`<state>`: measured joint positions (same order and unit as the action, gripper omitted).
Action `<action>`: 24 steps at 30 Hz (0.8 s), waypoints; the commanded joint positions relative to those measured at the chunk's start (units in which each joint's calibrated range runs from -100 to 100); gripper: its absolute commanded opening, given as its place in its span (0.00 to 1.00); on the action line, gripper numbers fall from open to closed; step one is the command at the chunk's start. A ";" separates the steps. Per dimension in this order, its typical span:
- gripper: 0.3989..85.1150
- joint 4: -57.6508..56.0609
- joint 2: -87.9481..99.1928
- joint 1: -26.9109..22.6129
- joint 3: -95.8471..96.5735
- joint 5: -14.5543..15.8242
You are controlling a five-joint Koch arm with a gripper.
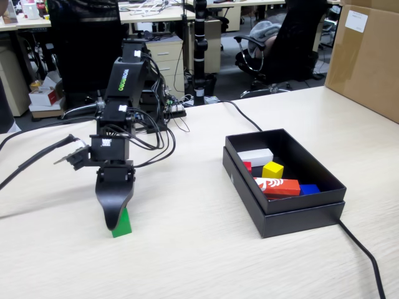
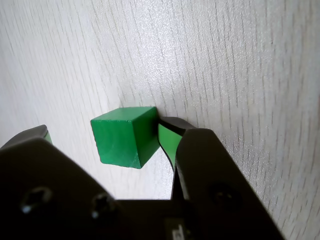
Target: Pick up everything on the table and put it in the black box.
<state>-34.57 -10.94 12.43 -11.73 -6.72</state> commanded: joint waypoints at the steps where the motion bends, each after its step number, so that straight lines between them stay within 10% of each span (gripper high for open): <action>1: 0.51 1.70 0.90 -0.10 -1.60 -0.54; 24: 0.19 0.49 4.23 -0.39 3.84 -1.86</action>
<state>-32.71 -9.26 12.04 -8.26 -8.33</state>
